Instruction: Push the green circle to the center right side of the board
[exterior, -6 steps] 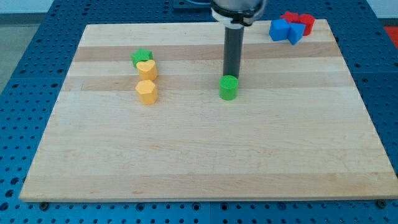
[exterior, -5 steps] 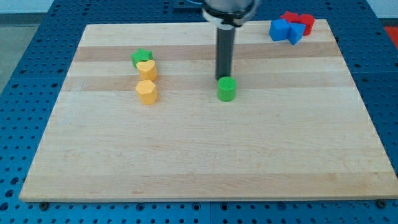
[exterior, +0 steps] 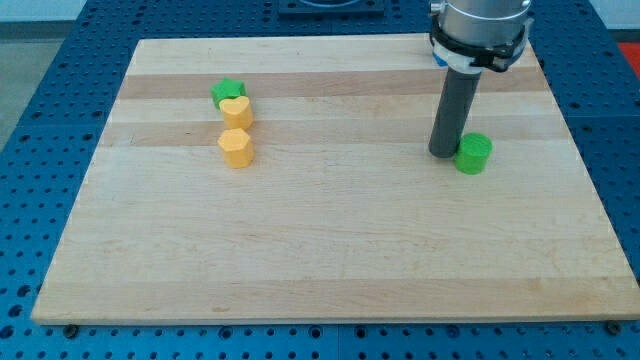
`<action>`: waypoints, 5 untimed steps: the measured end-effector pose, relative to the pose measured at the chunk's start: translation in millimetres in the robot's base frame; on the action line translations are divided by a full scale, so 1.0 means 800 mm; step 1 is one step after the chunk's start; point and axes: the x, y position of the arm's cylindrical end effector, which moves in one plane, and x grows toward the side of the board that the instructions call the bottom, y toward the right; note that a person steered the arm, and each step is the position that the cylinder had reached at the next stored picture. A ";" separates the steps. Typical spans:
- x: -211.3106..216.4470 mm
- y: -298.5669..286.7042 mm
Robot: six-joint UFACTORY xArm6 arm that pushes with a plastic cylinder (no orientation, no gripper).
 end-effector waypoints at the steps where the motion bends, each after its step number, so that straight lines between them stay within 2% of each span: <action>1: 0.044 -0.030; 2: 0.052 -0.008; 4: -0.008 0.067; 5: -0.009 0.062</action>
